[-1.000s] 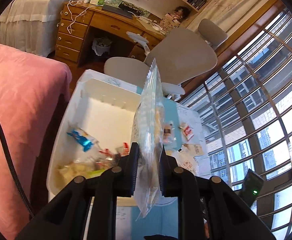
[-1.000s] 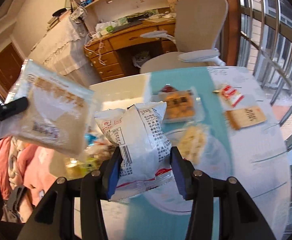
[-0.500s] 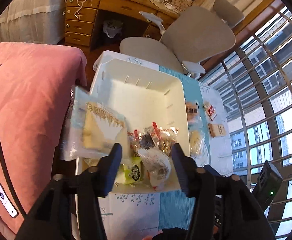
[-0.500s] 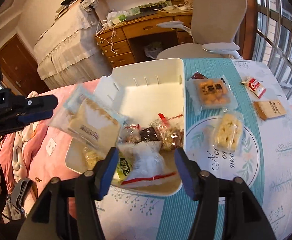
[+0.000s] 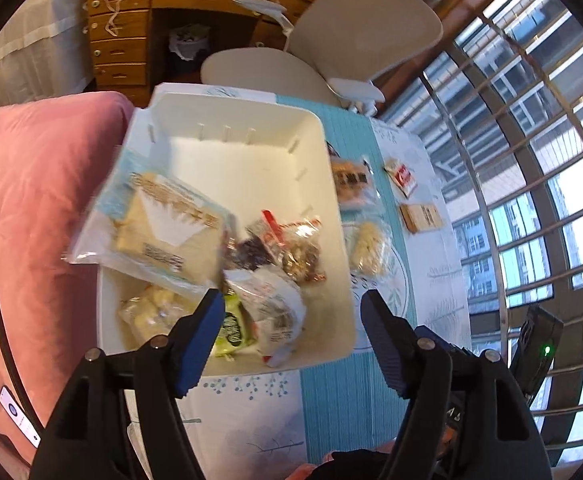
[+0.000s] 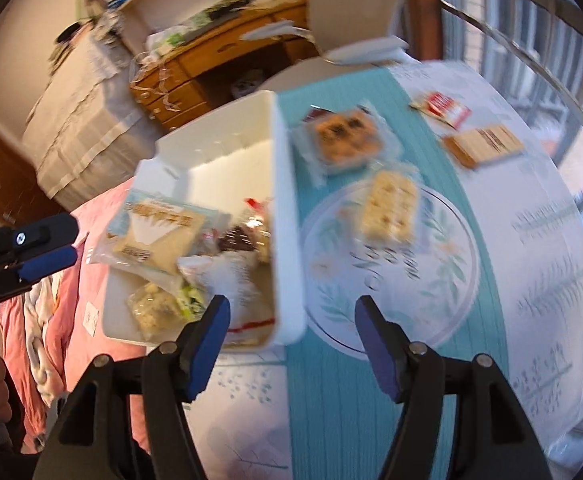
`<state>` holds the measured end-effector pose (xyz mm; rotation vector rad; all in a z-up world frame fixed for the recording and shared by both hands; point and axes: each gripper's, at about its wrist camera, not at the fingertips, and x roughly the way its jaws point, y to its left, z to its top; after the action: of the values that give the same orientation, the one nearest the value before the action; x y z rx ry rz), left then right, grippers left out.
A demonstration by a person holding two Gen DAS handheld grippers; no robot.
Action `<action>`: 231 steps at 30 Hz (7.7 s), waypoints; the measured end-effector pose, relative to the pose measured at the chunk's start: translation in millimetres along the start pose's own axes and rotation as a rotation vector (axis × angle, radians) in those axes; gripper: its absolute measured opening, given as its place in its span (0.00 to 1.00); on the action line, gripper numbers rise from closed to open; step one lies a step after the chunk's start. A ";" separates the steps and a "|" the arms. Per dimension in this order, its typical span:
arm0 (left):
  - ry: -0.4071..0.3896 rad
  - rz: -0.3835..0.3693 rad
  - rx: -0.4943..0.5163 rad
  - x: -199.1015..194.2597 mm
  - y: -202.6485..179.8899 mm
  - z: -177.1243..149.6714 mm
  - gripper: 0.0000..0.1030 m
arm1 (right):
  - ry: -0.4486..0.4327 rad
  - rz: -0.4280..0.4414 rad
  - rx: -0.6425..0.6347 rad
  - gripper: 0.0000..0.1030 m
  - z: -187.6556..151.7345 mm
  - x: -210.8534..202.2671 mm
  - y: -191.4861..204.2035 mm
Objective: Organize snacks
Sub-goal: 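Withdraw both grippers from the tray toward the remaining snacks, then grasp the clear crumbly pastry bag with the left gripper while the right grasps the beige cracker packet, then carry both snacks over the white tray and open both grippers, then withdraw both grippers from the tray toward the orange snack box and cookie packet, then grasp the clear orange-filled snack bag with the left gripper while the right grasps the red Cookies packet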
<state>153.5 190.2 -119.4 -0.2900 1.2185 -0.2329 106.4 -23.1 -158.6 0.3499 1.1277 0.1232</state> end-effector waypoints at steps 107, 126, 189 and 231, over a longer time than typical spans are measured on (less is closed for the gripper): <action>0.209 0.166 -0.010 196.1 -128.3 -32.8 0.53 | 0.439 -0.274 0.375 0.55 127.1 94.2 -195.9; -0.094 0.035 0.027 45.5 -103.3 -49.8 0.53 | 0.203 0.042 0.170 0.55 82.4 -14.9 -89.8; 0.200 0.215 0.425 128.6 -160.8 57.1 0.80 | -0.047 -0.024 -0.161 0.66 101.6 3.2 -134.2; 0.567 0.430 0.730 314.9 -162.7 135.4 0.88 | -0.255 -0.223 -0.321 0.74 198.6 159.4 -155.5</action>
<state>381.6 -53.5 -299.8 0.7117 1.6224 -0.3796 341.2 -167.9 -272.4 -0.0476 0.8699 0.0588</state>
